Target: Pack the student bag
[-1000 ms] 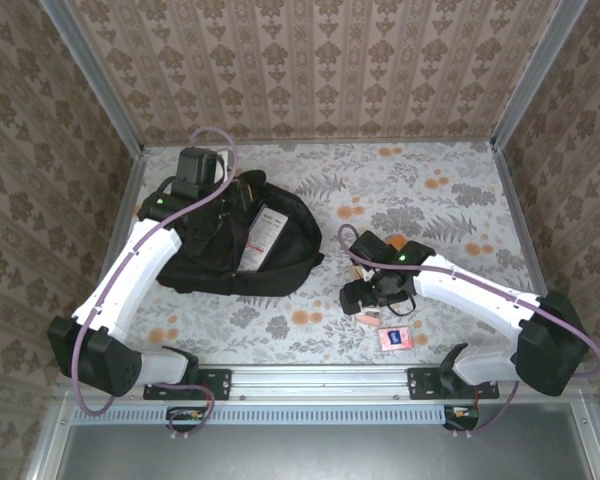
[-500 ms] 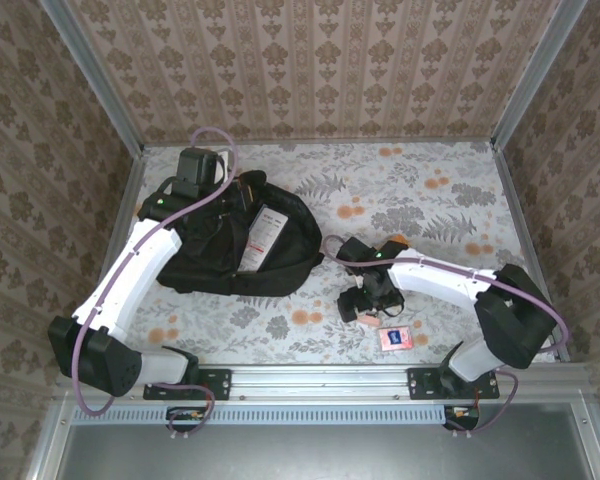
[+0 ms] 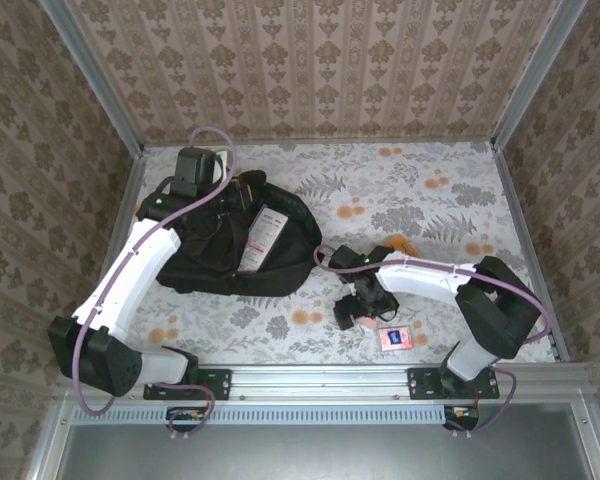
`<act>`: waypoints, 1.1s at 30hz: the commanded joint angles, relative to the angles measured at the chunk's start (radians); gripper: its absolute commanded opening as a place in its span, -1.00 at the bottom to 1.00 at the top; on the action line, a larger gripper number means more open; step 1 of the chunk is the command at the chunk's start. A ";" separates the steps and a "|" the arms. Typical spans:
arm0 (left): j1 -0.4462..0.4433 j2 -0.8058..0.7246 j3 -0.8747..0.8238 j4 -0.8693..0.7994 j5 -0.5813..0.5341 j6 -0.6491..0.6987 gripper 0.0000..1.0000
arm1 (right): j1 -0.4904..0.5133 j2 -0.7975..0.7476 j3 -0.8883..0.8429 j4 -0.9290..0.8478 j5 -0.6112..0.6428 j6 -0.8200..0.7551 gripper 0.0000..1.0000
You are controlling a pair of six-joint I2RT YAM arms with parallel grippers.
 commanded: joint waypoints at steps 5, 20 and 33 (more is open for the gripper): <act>0.009 -0.009 0.001 0.066 0.021 -0.009 -1.00 | 0.066 0.029 0.000 0.012 -0.038 0.021 0.85; 0.011 -0.010 -0.005 0.072 0.033 -0.018 -1.00 | 0.117 0.043 0.036 -0.009 0.104 0.088 0.47; 0.014 -0.014 -0.007 0.076 0.039 -0.021 -1.00 | 0.162 0.123 0.064 0.022 0.123 0.130 0.03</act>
